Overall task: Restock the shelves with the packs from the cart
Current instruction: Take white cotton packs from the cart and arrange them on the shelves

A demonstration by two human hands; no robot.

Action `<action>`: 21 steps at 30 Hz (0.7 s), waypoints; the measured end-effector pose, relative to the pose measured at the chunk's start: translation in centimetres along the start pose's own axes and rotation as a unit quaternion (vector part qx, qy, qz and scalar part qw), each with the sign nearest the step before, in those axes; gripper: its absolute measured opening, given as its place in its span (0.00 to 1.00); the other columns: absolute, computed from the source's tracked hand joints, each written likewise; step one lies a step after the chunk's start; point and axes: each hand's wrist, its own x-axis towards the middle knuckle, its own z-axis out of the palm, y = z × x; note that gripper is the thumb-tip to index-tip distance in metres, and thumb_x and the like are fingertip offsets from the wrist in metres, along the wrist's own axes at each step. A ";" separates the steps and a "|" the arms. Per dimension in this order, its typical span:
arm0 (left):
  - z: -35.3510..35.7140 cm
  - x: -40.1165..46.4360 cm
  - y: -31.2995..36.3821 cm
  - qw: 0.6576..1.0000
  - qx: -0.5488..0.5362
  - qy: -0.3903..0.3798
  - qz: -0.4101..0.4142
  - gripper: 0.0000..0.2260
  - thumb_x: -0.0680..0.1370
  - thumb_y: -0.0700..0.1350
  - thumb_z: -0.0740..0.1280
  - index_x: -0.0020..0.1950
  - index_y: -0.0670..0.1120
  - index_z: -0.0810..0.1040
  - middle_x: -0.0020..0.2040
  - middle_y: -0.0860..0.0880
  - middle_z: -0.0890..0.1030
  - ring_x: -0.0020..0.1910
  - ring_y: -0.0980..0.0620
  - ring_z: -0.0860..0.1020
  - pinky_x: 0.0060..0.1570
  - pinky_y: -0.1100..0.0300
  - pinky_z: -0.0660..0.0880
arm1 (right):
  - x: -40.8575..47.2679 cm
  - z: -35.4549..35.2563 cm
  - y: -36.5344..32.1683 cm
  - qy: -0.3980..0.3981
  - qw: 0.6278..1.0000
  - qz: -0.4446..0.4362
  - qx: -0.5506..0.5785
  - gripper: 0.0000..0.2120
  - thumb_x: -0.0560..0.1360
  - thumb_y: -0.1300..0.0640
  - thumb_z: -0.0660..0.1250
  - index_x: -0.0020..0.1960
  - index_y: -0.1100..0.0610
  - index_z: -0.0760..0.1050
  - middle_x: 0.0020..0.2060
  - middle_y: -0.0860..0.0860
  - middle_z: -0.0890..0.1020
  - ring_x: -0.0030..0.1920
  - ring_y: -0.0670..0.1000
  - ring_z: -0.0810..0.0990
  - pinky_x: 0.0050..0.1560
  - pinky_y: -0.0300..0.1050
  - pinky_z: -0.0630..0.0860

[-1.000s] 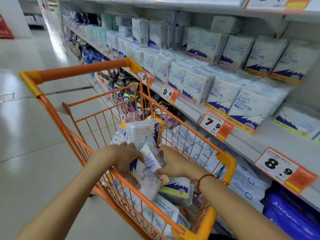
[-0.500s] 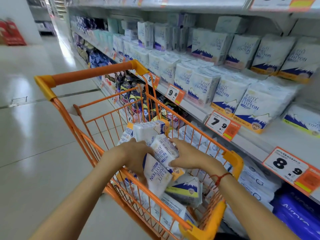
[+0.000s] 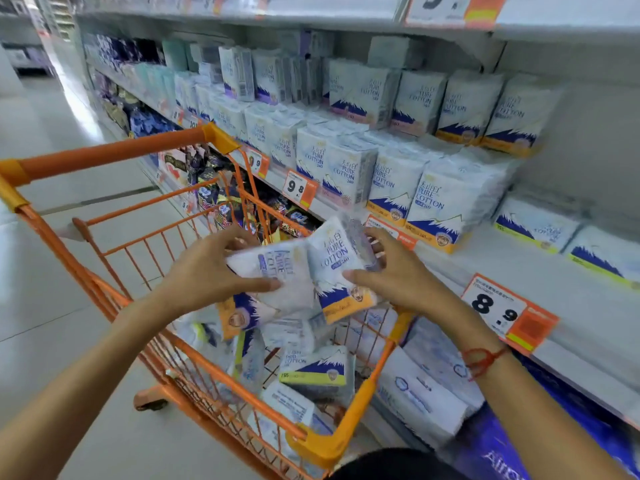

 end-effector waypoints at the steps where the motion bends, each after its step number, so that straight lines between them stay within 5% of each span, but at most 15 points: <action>1: 0.0 0.2 1.0 0.998 -0.058 0.035 -0.010 0.26 0.57 0.66 0.73 0.51 0.60 0.74 0.47 0.57 0.79 0.40 0.56 0.79 0.36 0.59 0.76 | -0.2 -0.9 0.0 0.021 0.997 0.025 0.076 0.27 0.72 0.53 0.72 0.67 0.49 0.65 0.50 0.43 0.76 0.50 0.45 0.78 0.53 0.45 0.75; 6: 0.7 3.0 5.4 0.949 -0.299 0.085 -0.059 0.08 0.67 0.53 0.75 0.42 0.52 0.81 0.30 0.56 0.83 0.26 0.60 0.80 0.24 0.70 0.73 | -1.4 -6.1 1.3 0.100 0.948 0.104 0.285 0.16 0.74 0.53 0.69 0.61 0.50 0.72 0.52 0.50 0.83 0.49 0.48 0.82 0.45 0.42 0.77; 9: 1.4 6.3 7.7 0.925 -0.374 0.029 -0.062 0.16 0.64 0.60 0.73 0.43 0.51 0.82 0.33 0.54 0.84 0.29 0.60 0.81 0.30 0.69 0.74 | -1.9 -8.8 1.9 0.109 0.936 0.096 0.321 0.08 0.74 0.53 0.68 0.51 0.46 0.73 0.47 0.47 0.84 0.44 0.45 0.84 0.43 0.43 0.76; 12: 2.4 9.9 10.7 0.923 -0.381 -0.049 -0.006 0.23 0.65 0.66 0.68 0.54 0.55 0.80 0.46 0.57 0.85 0.43 0.61 0.83 0.46 0.65 0.72 | -1.2 -11.4 2.1 0.127 0.935 0.090 0.319 0.06 0.74 0.55 0.68 0.49 0.47 0.73 0.38 0.45 0.86 0.36 0.42 0.84 0.37 0.39 0.78; 14: 2.9 12.5 12.8 0.920 -0.388 -0.046 0.029 0.25 0.66 0.66 0.66 0.58 0.55 0.77 0.48 0.56 0.85 0.47 0.56 0.83 0.49 0.60 0.75 | -0.2 -13.3 1.9 0.147 0.938 0.083 0.304 0.12 0.73 0.54 0.68 0.56 0.51 0.75 0.44 0.50 0.86 0.40 0.45 0.84 0.41 0.41 0.78; 17: 3.3 17.3 16.1 0.920 -0.389 0.025 0.045 0.19 0.72 0.64 0.65 0.54 0.52 0.78 0.45 0.54 0.83 0.44 0.56 0.81 0.40 0.67 0.72 | 2.1 -16.9 2.2 0.199 0.927 0.081 0.308 0.17 0.72 0.53 0.69 0.60 0.56 0.76 0.46 0.52 0.86 0.44 0.49 0.82 0.49 0.45 0.77; 21: 5.0 23.7 20.1 0.923 -0.373 0.071 0.063 0.19 0.74 0.61 0.66 0.52 0.46 0.77 0.40 0.53 0.78 0.39 0.58 0.75 0.35 0.68 0.68 | 6.2 -21.5 3.4 0.288 0.899 0.100 0.315 0.04 0.74 0.56 0.69 0.46 0.56 0.76 0.34 0.52 0.82 0.36 0.49 0.78 0.36 0.41 0.74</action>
